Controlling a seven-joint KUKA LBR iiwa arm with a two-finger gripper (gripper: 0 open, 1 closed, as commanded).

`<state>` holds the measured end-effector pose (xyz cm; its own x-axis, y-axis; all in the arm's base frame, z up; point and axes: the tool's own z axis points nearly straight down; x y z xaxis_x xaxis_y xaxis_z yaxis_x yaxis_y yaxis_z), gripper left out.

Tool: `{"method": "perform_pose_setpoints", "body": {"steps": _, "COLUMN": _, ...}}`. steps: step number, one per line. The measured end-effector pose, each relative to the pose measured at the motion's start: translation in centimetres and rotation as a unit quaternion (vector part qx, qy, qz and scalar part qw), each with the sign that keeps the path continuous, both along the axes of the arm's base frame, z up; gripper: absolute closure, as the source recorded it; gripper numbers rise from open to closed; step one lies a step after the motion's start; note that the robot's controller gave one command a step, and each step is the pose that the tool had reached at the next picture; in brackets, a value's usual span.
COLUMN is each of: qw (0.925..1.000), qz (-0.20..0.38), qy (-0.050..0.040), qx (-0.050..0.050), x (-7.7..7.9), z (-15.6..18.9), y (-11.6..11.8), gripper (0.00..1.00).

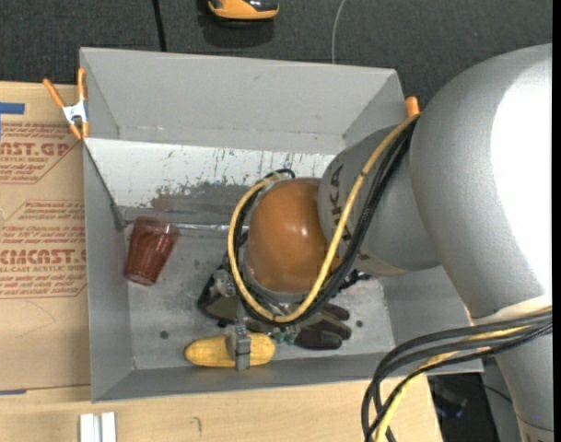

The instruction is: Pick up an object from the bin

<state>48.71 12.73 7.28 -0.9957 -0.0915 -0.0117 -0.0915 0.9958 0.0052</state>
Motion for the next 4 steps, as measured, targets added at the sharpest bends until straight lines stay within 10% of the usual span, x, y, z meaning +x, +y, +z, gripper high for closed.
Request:
{"method": "perform_pose_setpoints", "body": {"steps": 1, "qw": 1.0000, "qz": 0.000, "qy": -0.0010, "qx": 0.001, "x": 0.1, "z": 0.2, "y": 0.0, "gripper": 1.00}}
{"method": "perform_pose_setpoints", "body": {"steps": 4, "qw": 1.0000, "qz": 0.001, "qy": 0.0056, "qx": -0.002, "x": 1.4, "z": 3.1, "y": 1.2, "gripper": 1.00}}
